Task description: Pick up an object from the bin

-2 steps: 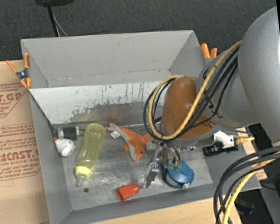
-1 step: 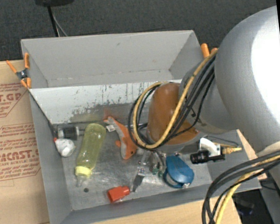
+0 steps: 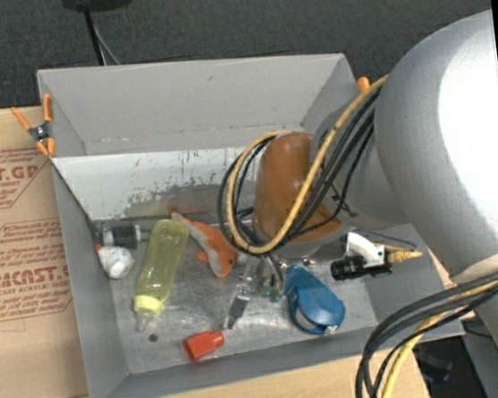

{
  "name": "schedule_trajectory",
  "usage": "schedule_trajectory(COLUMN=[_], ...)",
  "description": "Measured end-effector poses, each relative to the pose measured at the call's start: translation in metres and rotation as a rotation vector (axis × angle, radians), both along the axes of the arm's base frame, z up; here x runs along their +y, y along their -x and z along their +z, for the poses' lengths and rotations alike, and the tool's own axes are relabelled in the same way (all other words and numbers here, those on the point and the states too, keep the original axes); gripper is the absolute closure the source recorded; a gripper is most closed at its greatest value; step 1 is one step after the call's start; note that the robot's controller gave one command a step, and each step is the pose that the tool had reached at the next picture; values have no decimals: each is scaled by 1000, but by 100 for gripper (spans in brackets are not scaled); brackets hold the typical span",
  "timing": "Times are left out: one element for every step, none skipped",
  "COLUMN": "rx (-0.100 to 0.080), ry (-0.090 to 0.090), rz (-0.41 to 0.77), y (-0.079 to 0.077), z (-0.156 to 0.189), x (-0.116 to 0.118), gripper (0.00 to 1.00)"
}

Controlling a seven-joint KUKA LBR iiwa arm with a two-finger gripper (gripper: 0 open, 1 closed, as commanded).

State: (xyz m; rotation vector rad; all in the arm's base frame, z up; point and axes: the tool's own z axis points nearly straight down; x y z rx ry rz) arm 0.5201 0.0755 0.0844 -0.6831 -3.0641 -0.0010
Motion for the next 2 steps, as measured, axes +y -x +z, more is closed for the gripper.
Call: schedule_trajectory(rx=[-1,-14], ry=[2,-2], rz=[27,-11], y=[-42,-42], z=[65,36], x=[60,57], gripper=[0,0])
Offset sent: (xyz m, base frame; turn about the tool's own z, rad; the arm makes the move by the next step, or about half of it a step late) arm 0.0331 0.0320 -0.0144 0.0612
